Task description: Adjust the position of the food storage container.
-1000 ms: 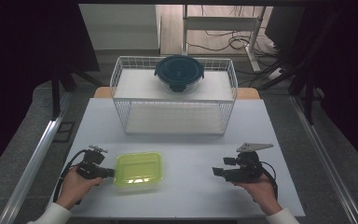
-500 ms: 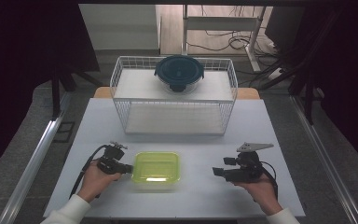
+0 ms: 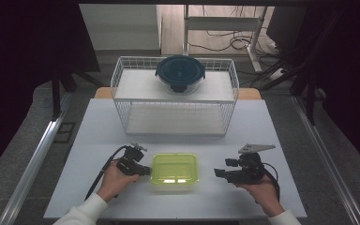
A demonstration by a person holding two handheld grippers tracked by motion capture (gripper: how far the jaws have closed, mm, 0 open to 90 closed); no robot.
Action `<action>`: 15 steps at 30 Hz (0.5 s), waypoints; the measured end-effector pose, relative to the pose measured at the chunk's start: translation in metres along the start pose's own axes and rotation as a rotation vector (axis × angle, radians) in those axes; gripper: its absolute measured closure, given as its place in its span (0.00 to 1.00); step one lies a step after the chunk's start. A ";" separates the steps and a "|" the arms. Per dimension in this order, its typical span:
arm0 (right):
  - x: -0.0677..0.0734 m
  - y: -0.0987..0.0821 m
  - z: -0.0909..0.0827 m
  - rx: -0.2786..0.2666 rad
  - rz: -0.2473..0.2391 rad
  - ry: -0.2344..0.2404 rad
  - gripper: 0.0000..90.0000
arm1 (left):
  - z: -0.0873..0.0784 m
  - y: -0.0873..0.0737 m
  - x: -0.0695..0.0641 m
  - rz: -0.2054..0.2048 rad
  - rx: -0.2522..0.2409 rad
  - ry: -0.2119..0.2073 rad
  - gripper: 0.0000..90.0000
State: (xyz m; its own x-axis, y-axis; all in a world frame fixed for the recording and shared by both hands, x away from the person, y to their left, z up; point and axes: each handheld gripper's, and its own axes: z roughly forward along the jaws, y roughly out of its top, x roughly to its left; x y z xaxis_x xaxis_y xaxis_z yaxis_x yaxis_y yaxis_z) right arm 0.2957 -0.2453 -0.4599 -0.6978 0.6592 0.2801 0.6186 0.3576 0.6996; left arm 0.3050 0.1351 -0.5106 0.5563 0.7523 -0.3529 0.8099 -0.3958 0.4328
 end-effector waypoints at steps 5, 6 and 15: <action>0.000 0.000 0.000 0.000 -0.001 0.002 0.33 | 0.006 0.003 -0.004 0.005 -0.004 -0.016 1.00; 0.000 0.000 0.000 0.000 -0.001 0.002 0.33 | 0.006 0.003 -0.003 0.004 -0.007 -0.017 1.00; 0.000 -0.004 -0.001 0.004 0.007 -0.002 0.33 | -0.003 -0.003 0.004 -0.009 -0.052 0.002 1.00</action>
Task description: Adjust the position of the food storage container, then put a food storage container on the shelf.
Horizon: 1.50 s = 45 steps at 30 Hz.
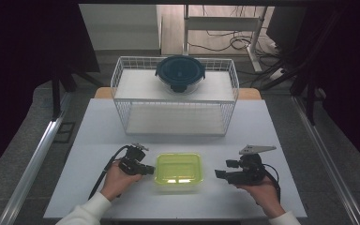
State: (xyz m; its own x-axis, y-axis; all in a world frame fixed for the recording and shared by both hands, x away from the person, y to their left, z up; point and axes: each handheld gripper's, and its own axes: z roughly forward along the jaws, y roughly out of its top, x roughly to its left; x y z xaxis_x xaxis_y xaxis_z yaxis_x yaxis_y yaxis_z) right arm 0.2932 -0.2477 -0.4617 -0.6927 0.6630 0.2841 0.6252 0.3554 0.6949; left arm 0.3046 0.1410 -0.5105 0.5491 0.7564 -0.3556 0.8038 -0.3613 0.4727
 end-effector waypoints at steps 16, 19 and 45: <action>-0.004 0.000 0.017 0.030 0.008 0.005 0.32 | -0.040 -0.020 -0.002 -0.025 -0.226 0.003 0.47; -0.005 0.002 0.018 0.025 0.011 0.011 0.32 | -0.044 -0.022 -0.002 -0.039 -0.245 -0.003 0.36; -0.016 0.003 0.032 -0.009 0.144 0.090 0.36 | -0.031 -0.007 -0.002 -0.105 -0.243 -0.135 0.28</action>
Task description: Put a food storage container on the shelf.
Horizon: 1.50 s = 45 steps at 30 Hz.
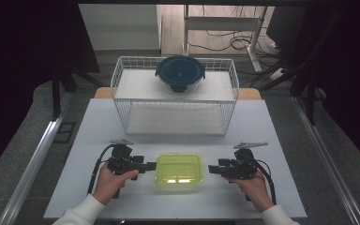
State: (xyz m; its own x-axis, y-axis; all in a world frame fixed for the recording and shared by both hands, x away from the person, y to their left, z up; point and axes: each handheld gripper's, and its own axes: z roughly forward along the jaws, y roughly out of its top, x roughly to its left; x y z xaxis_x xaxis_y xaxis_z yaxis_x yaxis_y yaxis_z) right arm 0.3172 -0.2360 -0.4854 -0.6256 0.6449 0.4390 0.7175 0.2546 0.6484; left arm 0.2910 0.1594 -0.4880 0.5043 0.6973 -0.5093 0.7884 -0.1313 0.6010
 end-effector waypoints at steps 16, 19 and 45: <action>0.004 0.005 0.032 0.037 0.107 0.077 0.48 | 0.030 -0.003 0.015 -0.123 0.068 -0.122 0.35; 0.000 0.008 0.043 0.049 0.137 0.095 0.53 | 0.033 -0.003 0.019 -0.156 0.072 -0.146 0.38; 0.006 0.002 0.030 0.003 0.234 0.166 0.89 | 0.023 -0.006 0.004 -0.134 0.048 -0.130 0.85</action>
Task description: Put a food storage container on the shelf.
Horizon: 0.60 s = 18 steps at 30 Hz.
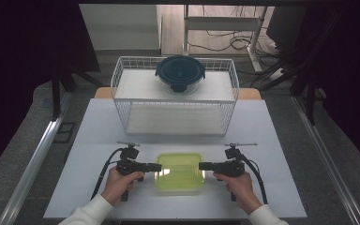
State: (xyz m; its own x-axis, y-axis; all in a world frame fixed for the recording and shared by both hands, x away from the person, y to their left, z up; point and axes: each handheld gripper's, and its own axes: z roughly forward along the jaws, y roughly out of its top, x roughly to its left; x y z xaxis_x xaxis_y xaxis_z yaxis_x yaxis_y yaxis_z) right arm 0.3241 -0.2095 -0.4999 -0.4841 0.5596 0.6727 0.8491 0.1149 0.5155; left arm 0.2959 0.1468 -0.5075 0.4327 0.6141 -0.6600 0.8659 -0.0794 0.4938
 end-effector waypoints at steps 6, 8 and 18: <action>0.005 0.001 -0.005 -0.019 -0.031 0.002 0.89 | -0.006 0.001 -0.006 0.032 -0.029 -0.005 0.86; 0.008 0.002 -0.007 -0.030 -0.053 0.000 0.89 | -0.009 0.002 -0.010 0.052 -0.043 0.001 0.86; 0.016 0.005 -0.010 -0.045 -0.115 -0.012 0.89 | -0.017 0.004 -0.019 0.103 -0.074 0.010 0.86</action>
State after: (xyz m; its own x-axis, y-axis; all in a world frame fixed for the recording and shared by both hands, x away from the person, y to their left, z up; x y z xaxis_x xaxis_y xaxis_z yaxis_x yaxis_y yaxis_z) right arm 0.3189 -0.2085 -0.4814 -0.5751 0.5547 0.6014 0.7775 0.1419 0.6126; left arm 0.2871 0.1485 -0.4834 0.5156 0.6135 -0.5981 0.7961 -0.0848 0.5993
